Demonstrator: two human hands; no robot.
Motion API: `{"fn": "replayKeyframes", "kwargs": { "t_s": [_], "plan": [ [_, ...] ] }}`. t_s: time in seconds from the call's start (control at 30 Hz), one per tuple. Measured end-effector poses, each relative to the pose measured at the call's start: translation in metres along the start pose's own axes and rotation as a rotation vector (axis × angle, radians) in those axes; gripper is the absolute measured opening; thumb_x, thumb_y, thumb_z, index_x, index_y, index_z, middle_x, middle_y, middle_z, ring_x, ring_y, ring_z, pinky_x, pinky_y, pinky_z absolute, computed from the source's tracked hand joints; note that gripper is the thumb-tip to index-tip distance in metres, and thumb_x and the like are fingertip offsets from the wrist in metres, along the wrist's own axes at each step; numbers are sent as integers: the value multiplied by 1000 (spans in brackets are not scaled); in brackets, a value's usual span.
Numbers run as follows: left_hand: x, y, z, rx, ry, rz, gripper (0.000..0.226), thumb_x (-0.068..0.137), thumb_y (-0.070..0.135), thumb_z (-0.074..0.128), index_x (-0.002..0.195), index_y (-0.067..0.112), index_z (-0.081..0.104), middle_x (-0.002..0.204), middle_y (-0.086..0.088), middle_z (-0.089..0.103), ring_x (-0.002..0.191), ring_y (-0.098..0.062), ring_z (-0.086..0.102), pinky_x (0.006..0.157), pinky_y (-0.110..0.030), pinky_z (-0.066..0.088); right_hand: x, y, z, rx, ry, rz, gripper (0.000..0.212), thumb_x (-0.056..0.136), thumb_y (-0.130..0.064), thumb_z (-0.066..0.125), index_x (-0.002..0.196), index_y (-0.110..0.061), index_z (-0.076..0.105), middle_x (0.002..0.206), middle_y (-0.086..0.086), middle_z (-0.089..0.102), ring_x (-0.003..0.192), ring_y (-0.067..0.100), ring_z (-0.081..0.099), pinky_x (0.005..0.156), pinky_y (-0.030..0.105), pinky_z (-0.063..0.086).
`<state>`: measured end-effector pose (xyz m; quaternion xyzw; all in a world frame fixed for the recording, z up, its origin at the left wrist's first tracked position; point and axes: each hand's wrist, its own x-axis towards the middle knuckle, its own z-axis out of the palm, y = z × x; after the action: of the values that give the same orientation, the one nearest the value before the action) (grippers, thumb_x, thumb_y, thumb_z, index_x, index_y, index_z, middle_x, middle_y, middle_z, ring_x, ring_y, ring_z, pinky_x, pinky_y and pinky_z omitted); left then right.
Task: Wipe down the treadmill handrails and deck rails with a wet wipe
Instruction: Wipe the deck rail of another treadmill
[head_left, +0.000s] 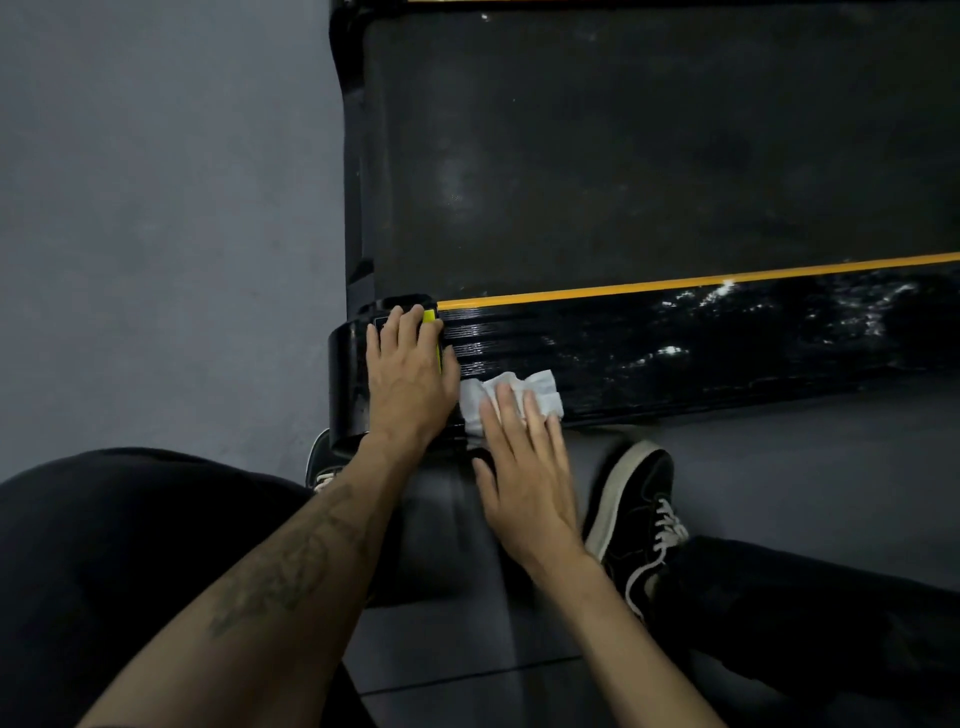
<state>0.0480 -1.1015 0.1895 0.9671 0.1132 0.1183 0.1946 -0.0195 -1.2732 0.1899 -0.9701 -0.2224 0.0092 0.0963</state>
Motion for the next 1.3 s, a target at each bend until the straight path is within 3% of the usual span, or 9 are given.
{"fn": "replayKeyframes", "kwargs": {
  "t_s": [0.07, 0.2, 0.4, 0.6, 0.8, 0.97, 1.07, 1.17, 1.3],
  "plan": [
    [0, 7, 3, -3, 3, -33, 36, 99, 23, 57, 130, 4, 60, 148, -20, 51, 145, -39, 37, 123, -61, 20, -1, 19, -3, -51, -6, -7, 71, 99, -32, 58, 161, -15, 29, 170, 7, 15, 158, 28, 14, 125, 52, 23],
    [-4, 9, 8, 43, 11, -30, 46, 100, 31, 47, 139, 7, 54, 154, -18, 45, 150, -36, 31, 125, -60, 15, 4, 15, -5, 6, 7, 223, 72, 101, -33, 55, 161, -7, 26, 170, 13, 10, 158, 34, 9, 127, 52, 14],
    [-4, 11, 8, 50, 10, -30, 53, 99, 35, 41, 145, 11, 52, 158, -14, 43, 152, -32, 29, 125, -58, 15, 8, 17, 1, -30, -25, -18, 72, 100, -41, 49, 163, -18, 23, 172, 3, 10, 159, 25, 10, 127, 52, 15],
    [-2, 11, 7, 47, -7, -27, 51, 101, 32, 46, 146, 10, 51, 159, -14, 41, 153, -31, 27, 126, -55, 15, 10, 24, 0, 20, 17, 238, 77, 100, -45, 45, 162, -8, 21, 171, 13, 7, 159, 32, 7, 127, 54, 10],
    [-2, 13, 5, 45, -6, -27, 50, 101, 31, 46, 146, 10, 52, 159, -13, 42, 154, -30, 27, 126, -55, 15, 10, 35, 2, -53, -34, -22, 70, 101, -45, 36, 164, -18, 21, 172, 2, 8, 159, 21, 8, 126, 51, 19],
    [-2, 13, 8, 56, -4, -31, 51, 101, 31, 45, 147, 11, 51, 160, -13, 41, 154, -30, 27, 127, -55, 14, 16, 21, 0, 44, 37, 233, 70, 103, -45, 33, 162, -9, 24, 171, 10, 11, 159, 26, 9, 127, 52, 14],
    [-3, 11, 10, 55, 14, -25, 52, 100, 33, 42, 146, 11, 52, 159, -13, 42, 153, -30, 28, 126, -55, 17, 21, 7, 6, 28, 10, 104, 73, 102, -45, 40, 163, -12, 20, 172, 8, 10, 159, 25, 7, 128, 52, 11],
    [-3, 9, 12, 53, 28, -18, 53, 99, 34, 40, 145, 11, 53, 158, -13, 44, 153, -30, 30, 126, -55, 17, 23, 32, 2, -31, -27, -59, 65, 103, -41, 35, 163, -20, 23, 171, 2, 12, 159, 21, 11, 126, 51, 19],
    [-1, 8, 13, 69, 37, -15, 55, 98, 37, 36, 144, 12, 53, 157, -13, 45, 152, -30, 31, 126, -54, 17, 27, 39, -5, -7, 17, 161, 62, 105, -41, 24, 163, -16, 25, 171, 5, 11, 159, 23, 9, 127, 52, 15]
  ]
}}
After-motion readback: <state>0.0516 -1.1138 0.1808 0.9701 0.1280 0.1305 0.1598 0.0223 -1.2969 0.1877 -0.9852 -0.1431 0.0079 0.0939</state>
